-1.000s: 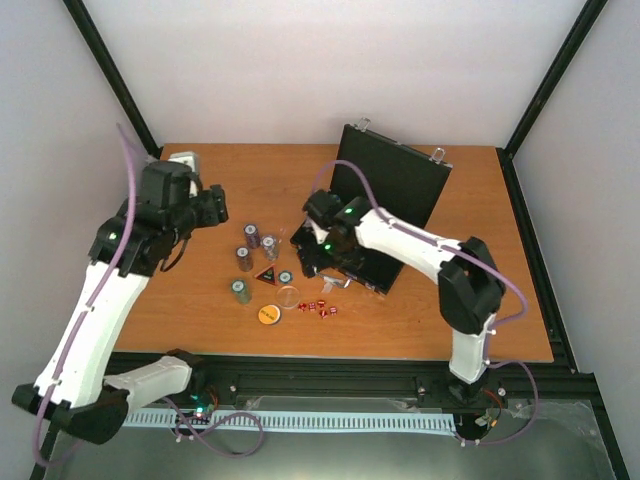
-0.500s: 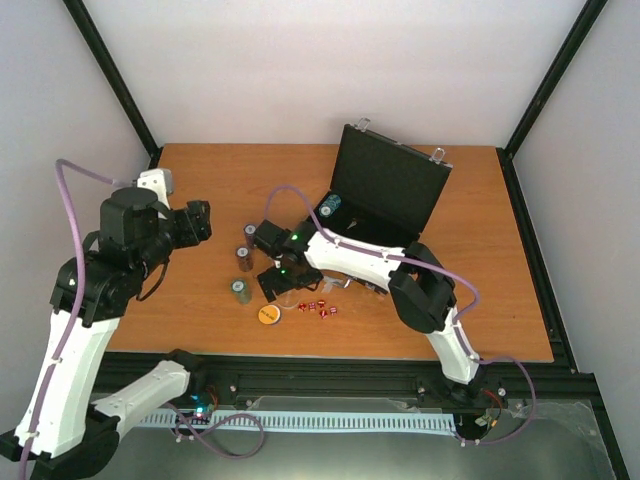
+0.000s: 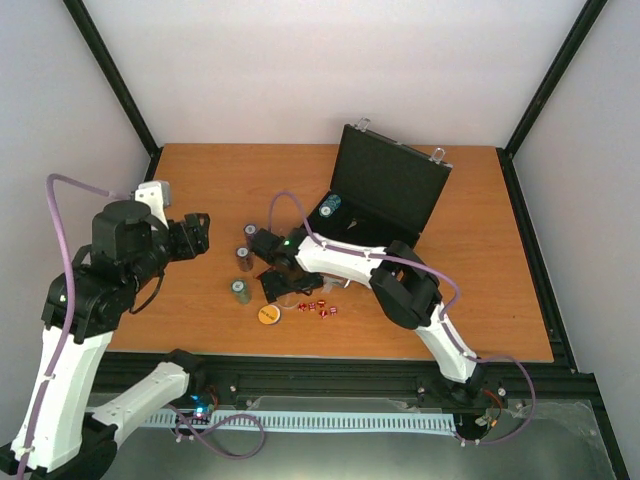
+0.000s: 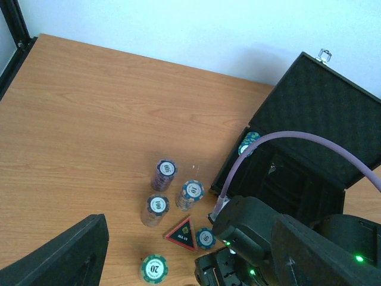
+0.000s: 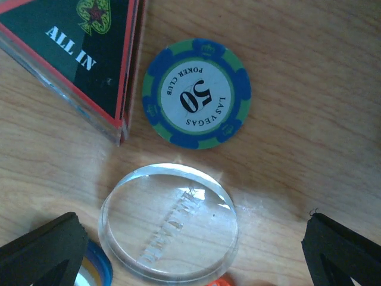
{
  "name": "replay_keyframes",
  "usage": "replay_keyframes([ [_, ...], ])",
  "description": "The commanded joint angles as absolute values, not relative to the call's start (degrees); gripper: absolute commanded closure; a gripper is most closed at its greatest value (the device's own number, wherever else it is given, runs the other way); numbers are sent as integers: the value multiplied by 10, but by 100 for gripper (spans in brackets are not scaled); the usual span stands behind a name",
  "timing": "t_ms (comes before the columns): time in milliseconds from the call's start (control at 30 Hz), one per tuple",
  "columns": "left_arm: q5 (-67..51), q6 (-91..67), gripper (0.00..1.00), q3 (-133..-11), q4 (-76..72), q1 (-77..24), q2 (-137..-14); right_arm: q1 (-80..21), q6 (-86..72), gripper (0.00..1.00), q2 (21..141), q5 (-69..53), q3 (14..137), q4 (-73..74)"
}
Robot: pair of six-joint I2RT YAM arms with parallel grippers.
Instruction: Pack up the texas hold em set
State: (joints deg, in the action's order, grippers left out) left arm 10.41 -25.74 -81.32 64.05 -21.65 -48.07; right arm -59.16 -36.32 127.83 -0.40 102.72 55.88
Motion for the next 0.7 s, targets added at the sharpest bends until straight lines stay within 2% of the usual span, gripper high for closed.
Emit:
replay_keyframes([
  [0, 91, -257, 23, -811, 651, -215, -475, -594, -384, 0, 1293, 7, 1050, 554],
  [200, 89, -254, 23, -808, 650, -215, -474, -594, -383, 2, 1312, 9, 1066, 562],
  [500, 85, -252, 23, -801, 643, -215, -476, -593, -386, 16, 1324, 13, 1070, 581],
  [667, 85, -252, 23, -796, 640, -215, -474, -594, -386, 18, 1317, 14, 1062, 586],
])
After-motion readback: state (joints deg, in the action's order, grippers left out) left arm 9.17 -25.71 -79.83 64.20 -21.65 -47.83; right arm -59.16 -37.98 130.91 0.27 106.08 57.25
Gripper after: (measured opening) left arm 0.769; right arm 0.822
